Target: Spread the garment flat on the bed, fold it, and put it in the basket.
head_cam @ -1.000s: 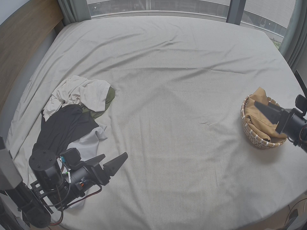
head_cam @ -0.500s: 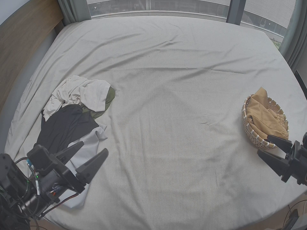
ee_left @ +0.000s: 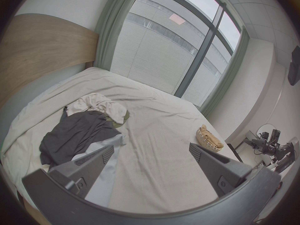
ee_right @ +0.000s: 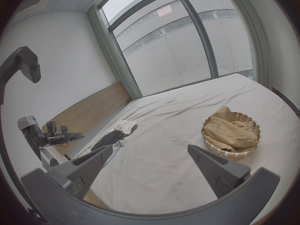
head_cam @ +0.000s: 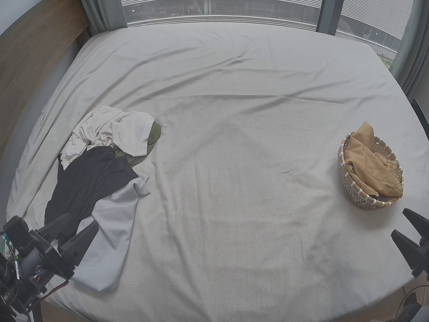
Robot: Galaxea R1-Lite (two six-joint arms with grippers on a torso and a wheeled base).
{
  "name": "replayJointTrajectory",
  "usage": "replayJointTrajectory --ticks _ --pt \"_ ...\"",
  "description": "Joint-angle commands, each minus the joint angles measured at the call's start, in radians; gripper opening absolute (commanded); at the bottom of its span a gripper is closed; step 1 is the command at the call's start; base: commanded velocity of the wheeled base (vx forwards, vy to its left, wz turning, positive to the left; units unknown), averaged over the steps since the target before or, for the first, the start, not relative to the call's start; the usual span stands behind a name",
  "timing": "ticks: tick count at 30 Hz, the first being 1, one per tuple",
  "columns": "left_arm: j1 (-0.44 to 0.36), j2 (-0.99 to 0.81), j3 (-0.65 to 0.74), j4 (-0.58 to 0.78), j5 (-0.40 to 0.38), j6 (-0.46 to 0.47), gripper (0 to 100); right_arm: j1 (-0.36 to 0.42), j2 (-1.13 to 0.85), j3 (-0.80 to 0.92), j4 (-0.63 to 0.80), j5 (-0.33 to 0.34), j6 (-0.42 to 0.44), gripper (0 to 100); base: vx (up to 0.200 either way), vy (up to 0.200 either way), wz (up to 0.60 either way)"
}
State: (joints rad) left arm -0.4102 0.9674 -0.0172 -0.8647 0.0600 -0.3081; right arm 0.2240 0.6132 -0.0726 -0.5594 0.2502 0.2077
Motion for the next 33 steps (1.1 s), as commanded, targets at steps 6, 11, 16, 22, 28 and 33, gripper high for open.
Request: replayJointTrajectory --ticks 6,11,16,22,28,33 --pt "0.174 -0.444 0.017 0.299 -0.063 0.006 100 -0.201 -0.360 0.046 0.205 0.015 -0.037 100 0.000 0.000 0.00" --pt "0.283 -0.707 0.017 0.501 -0.086 0.047 100 -0.288 -0.533 0.073 0.495 0.044 -0.093 100 0.000 0.000 0.00" --pt "0.389 -0.905 0.017 0.788 -0.184 0.129 100 -0.287 -0.510 0.073 0.493 -0.072 -0.100 100 0.000 0.000 0.00" --pt "0.412 -0.961 0.017 0.796 -0.187 0.147 100 -0.288 -0.509 0.073 0.556 -0.259 -0.215 100 0.000 0.000 0.00" --pt "0.412 -0.963 0.017 0.796 -0.081 0.164 100 -0.173 -0.570 0.073 0.556 -0.241 -0.240 100 0.000 0.000 0.00" --pt "0.413 -0.963 0.017 0.846 -0.011 0.291 100 -0.199 -0.573 0.073 0.556 -0.226 -0.246 100 0.000 0.000 0.00"
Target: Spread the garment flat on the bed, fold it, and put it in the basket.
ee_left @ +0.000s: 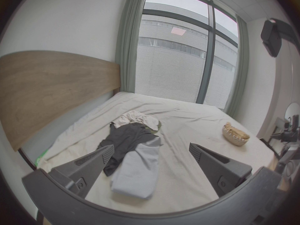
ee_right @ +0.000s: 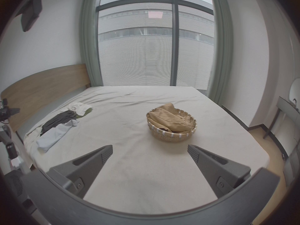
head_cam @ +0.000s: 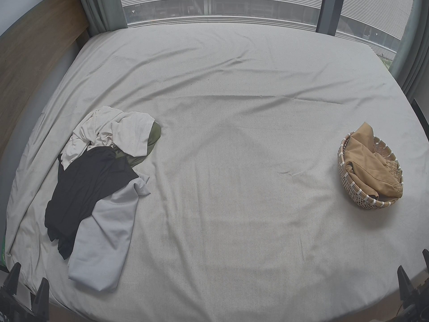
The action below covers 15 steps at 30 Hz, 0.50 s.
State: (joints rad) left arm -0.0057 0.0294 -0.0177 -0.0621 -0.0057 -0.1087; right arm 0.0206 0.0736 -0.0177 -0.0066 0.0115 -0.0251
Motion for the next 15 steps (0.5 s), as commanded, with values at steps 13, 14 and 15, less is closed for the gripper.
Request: replayJointTrajectory --ticks 13,14,15 --pt "0.007 -0.026 0.018 0.065 0.006 0.110 100 -0.007 -0.066 0.018 0.005 0.007 0.010 100 0.000 0.000 0.00" --pt "0.007 -0.026 0.018 0.064 0.006 0.110 100 -0.007 -0.066 0.018 0.005 0.007 0.011 100 0.000 0.000 0.00" --pt "0.007 -0.026 0.018 0.064 0.006 0.110 100 -0.007 -0.066 0.018 0.005 0.007 0.016 100 0.000 0.000 0.00"
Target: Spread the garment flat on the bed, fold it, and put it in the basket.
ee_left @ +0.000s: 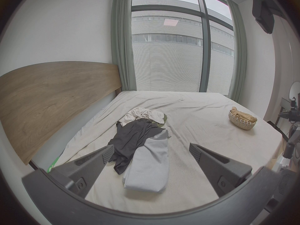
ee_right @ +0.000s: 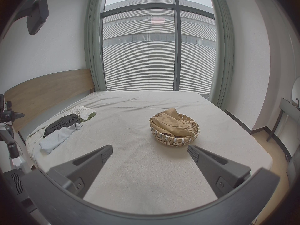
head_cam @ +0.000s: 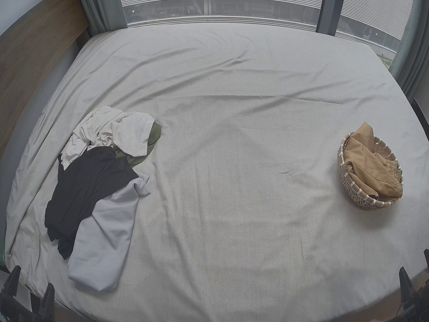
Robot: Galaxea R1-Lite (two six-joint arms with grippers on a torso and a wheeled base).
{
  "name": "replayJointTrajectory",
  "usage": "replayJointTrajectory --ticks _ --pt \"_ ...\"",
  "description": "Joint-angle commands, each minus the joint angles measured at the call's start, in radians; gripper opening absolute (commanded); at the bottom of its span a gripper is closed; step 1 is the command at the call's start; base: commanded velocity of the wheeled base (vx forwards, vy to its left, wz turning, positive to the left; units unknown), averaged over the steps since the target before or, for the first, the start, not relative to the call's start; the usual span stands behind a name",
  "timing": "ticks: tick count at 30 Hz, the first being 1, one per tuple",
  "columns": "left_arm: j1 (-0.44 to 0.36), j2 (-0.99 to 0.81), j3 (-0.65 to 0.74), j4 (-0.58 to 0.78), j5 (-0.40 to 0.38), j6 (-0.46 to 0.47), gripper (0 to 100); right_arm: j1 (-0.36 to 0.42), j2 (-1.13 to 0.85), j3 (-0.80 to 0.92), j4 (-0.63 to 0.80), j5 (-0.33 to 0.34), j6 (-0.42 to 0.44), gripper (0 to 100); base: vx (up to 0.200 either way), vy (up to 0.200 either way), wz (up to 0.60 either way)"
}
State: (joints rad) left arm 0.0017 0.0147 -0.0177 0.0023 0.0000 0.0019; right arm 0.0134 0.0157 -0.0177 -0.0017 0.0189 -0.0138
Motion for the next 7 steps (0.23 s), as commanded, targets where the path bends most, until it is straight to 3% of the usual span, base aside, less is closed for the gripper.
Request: replayJointTrajectory --ticks 1,7 --pt "0.000 -0.012 0.018 0.001 0.000 0.000 100 0.000 -0.008 0.018 0.000 -0.001 0.011 100 0.000 0.000 0.00" --pt "0.000 -0.012 0.018 -0.001 0.000 0.001 100 0.000 -0.007 0.018 0.002 -0.001 0.017 100 0.000 0.000 0.00"
